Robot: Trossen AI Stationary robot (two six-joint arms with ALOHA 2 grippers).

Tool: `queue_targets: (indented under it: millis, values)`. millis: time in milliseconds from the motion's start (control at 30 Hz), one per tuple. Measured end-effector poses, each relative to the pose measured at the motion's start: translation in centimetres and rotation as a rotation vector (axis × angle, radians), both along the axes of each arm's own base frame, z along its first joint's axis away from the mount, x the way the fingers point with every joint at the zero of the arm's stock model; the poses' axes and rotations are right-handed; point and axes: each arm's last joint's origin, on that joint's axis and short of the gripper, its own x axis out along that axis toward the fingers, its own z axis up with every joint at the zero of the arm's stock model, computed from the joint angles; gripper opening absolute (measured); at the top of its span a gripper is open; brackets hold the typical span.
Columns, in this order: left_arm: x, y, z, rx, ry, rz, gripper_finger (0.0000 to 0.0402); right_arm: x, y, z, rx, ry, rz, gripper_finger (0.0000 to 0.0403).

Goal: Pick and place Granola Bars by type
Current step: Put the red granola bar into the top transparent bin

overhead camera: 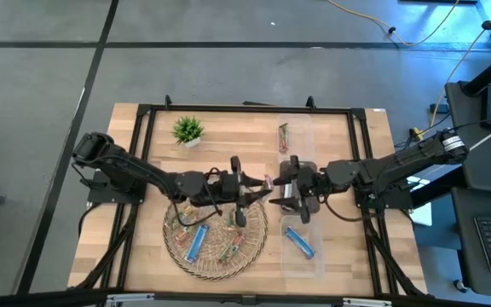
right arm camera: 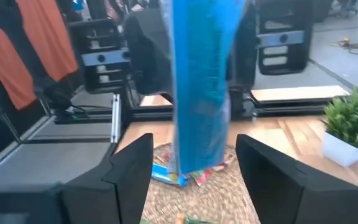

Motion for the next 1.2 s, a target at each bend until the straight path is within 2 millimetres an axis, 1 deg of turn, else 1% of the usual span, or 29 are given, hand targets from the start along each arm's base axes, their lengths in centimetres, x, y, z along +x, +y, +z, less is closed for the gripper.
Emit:
queue_targets:
  millis: [100,333,500,600,767,900,1067,1200]
  values:
    - [0.1,0.3,0.2,0.0,-0.02,-0.018,0.0088,0.2,0.1,0.2,0.011,-0.028,0.02,0.0233]
    - [0.2,0.7,0.3,0.008,-0.031,-0.05,0.0088,1.1,0.4,-0.5,-0.002,-0.036,0.022,0.0233]
    - [0.2,0.7,0.3,0.008,-0.032,-0.052,0.0088,1.2,0.4,-0.1,-0.003,-0.074,0.023,0.0225]
    - [0.2,0.7,0.3,0.008,-0.032,-0.053,0.0088,1.2,0.4,-0.1,-0.003,-0.082,0.023,0.0204]
    - [0.2,0.7,0.3,0.008,-0.033,-0.055,0.0088,1.2,0.4,0.0,-0.003,-0.083,0.023,0.0153]
    - [0.2,0.7,0.3,0.008,-0.033,-0.055,0.0088,1.2,0.4,0.0,-0.004,-0.083,0.023,0.012]
    - [0.2,0.7,0.3,0.007,-0.032,-0.054,0.0088,1.2,0.4,0.0,-0.005,-0.083,0.023,0.0097]
    - [0.1,0.4,0.3,0.008,-0.028,-0.056,0.0088,1.2,0.4,-0.1,-0.007,-0.082,0.024,0.0088]
